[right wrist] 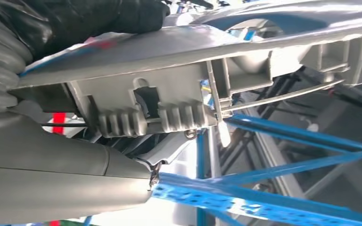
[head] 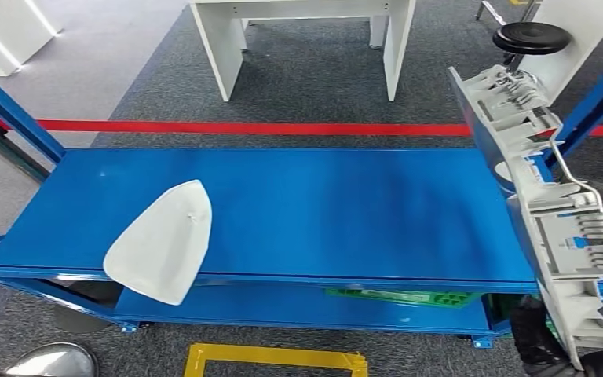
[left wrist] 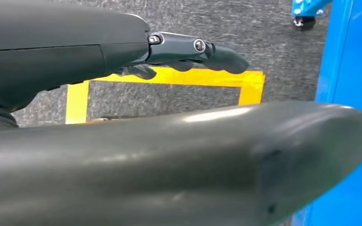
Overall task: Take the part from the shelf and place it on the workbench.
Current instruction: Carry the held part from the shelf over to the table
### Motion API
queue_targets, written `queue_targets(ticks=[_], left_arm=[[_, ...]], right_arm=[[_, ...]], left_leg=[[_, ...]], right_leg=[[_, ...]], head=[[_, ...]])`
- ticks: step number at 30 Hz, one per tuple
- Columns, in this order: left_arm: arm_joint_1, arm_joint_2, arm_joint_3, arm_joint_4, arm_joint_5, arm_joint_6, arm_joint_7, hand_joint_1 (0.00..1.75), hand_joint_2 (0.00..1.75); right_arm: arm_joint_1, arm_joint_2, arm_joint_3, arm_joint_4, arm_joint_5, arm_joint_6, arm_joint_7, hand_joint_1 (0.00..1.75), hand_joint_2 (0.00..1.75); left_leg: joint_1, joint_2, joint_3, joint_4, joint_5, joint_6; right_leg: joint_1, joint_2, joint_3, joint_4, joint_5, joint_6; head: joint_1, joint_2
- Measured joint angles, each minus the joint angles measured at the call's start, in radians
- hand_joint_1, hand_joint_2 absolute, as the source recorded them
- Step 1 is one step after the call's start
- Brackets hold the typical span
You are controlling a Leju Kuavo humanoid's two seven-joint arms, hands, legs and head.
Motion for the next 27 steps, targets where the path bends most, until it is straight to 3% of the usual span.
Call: queue_targets(ticks=[2, 4, 6, 7, 8, 11, 12, 13, 16, 18, 20, 21, 22, 23, 25, 27], left_arm=[[0.000, 0.000, 0.000, 0.000, 0.000, 0.000, 0.000, 0.00, 0.00], [0.001, 0.000, 0.000, 0.000, 0.000, 0.001, 0.000, 0.00, 0.00], [0.003, -0.001, 0.000, 0.000, 0.000, 0.001, 0.000, 0.00, 0.00], [0.004, -0.002, 0.000, 0.000, 0.000, 0.001, 0.000, 0.00, 0.00], [0.004, -0.003, 0.000, 0.000, 0.000, 0.001, 0.000, 0.00, 0.00], [0.004, -0.002, 0.000, 0.000, 0.000, 0.002, 0.000, 0.00, 0.00], [0.004, -0.002, 0.000, 0.000, 0.000, 0.002, 0.000, 0.00, 0.00], [0.004, -0.001, 0.000, 0.001, 0.000, 0.002, 0.001, 0.00, 0.00], [0.006, -0.004, 0.000, 0.001, 0.000, 0.002, 0.003, 0.00, 0.00], [0.004, -0.006, 0.000, 0.001, -0.001, 0.001, 0.002, 0.00, 0.00], [0.004, -0.005, 0.000, 0.001, -0.002, 0.000, 0.002, 0.00, 0.00], [0.005, -0.005, 0.000, 0.001, -0.002, 0.000, 0.002, 0.00, 0.00], [0.005, -0.006, 0.000, 0.001, -0.002, 0.000, 0.002, 0.00, 0.00], [0.005, -0.006, 0.000, 0.001, -0.002, 0.000, 0.002, 0.00, 0.00], [0.004, -0.006, 0.000, 0.001, -0.003, -0.001, 0.002, 0.00, 0.00], [0.003, -0.006, 0.000, 0.001, -0.001, -0.006, 0.001, 0.00, 0.00]], right_arm=[[-0.001, 0.000, 0.002, 0.008, 0.000, 0.000, 0.000, 1.75, 1.75], [-0.004, -0.001, 0.005, 0.014, -0.001, 0.000, 0.000, 1.75, 1.75], [-0.006, -0.002, 0.007, 0.023, 0.000, 0.000, 0.000, 1.75, 1.75], [-0.006, -0.002, 0.008, 0.026, 0.001, 0.000, 0.000, 1.75, 1.75], [-0.006, -0.002, 0.010, 0.029, 0.001, 0.000, 0.000, 1.75, 1.75], [-0.008, -0.003, 0.014, 0.034, 0.003, 0.000, 0.000, 1.75, 1.75], [-0.009, -0.003, 0.015, 0.035, 0.003, 0.000, 0.000, 1.75, 1.75], [-0.010, -0.003, 0.015, 0.037, 0.004, 0.000, 0.000, 1.75, 1.75], [-0.009, -0.004, 0.017, 0.040, 0.006, 0.000, 0.000, 1.75, 1.75], [-0.009, -0.006, 0.018, 0.042, 0.007, 0.000, -0.001, 1.75, 1.75], [-0.008, -0.008, 0.018, 0.045, 0.008, 0.000, -0.001, 1.75, 1.75], [-0.007, -0.008, 0.018, 0.047, 0.008, 0.000, -0.001, 1.75, 1.75], [-0.005, -0.008, 0.018, 0.049, 0.008, 0.000, 0.000, 1.75, 1.75], [-0.004, -0.008, 0.018, 0.050, 0.007, 0.000, 0.000, 1.75, 1.75], [-0.004, -0.009, 0.018, 0.052, 0.008, 0.000, 0.000, 1.75, 1.75], [-0.003, -0.009, 0.018, 0.053, 0.008, 0.000, 0.000, 1.75, 1.75]], left_leg=[[0.001, -0.005, -0.023, 0.053, -0.043, 0.001], [-0.006, -0.011, -0.077, 0.183, -0.115, 0.009], [-0.017, -0.014, -0.121, 0.287, -0.151, 0.024], [-0.025, -0.016, -0.121, 0.289, -0.142, 0.036], [-0.034, -0.018, -0.104, 0.253, -0.115, 0.052], [-0.064, -0.027, -0.022, 0.075, -0.033, 0.113], [-0.071, -0.028, -0.011, 0.046, -0.024, 0.125], [-0.074, -0.027, -0.009, 0.037, -0.023, 0.129], [-0.070, -0.022, -0.006, 0.002, 0.004, 0.117], [-0.062, -0.017, -0.008, -0.022, 0.026, 0.106], [-0.061, -0.014, -0.021, -0.023, 0.036, 0.102], [-0.061, -0.012, -0.028, -0.021, 0.040, 0.098], [-0.060, -0.011, -0.034, -0.017, 0.043, 0.096], [-0.059, -0.010, -0.041, -0.012, 0.045, 0.094], [-0.057, -0.009, -0.053, 0.001, 0.046, 0.088], [-0.059, -0.010, -0.061, 0.014, 0.046, 0.079]], right_leg=[[0.003, 0.000, -0.005, 0.003, 0.002, -0.014], [0.011, -0.001, -0.009, 0.002, 0.005, -0.024], [0.024, 0.001, -0.014, 0.001, 0.008, -0.031], [0.032, 0.002, -0.016, 0.001, 0.010, -0.035], [0.039, 0.005, -0.016, 0.001, 0.012, -0.038], [0.054, 0.010, -0.019, -0.002, 0.019, -0.045], [0.053, 0.010, -0.020, -0.003, 0.022, -0.044], [0.051, 0.009, -0.022, -0.004, 0.026, -0.040], [0.049, 0.009, -0.031, -0.001, 0.022, -0.026], [0.049, 0.008, -0.056, 0.056, -0.031, -0.017], [0.044, 0.007, -0.087, 0.159, -0.098, -0.007], [0.042, 0.006, -0.093, 0.196, -0.114, -0.002], [0.039, 0.005, -0.084, 0.203, -0.112, 0.003], [0.037, 0.003, -0.056, 0.173, -0.093, 0.007], [0.034, -0.003, 0.028, 0.044, -0.053, 0.011], [0.036, -0.004, 0.077, -0.035, -0.038, 0.001]], head=[[-0.009, 0.000], [-0.020, 0.000], [-0.027, 0.000], [-0.028, 0.000], [-0.028, 0.000], [-0.023, 0.000], [-0.022, 0.000], [-0.020, 0.000], [-0.021, 0.000], [-0.016, 0.000], [-0.010, 0.000], [-0.010, 0.000], [-0.009, 0.000], [-0.009, 0.000], [-0.008, 0.000], [-0.006, 0.000]])
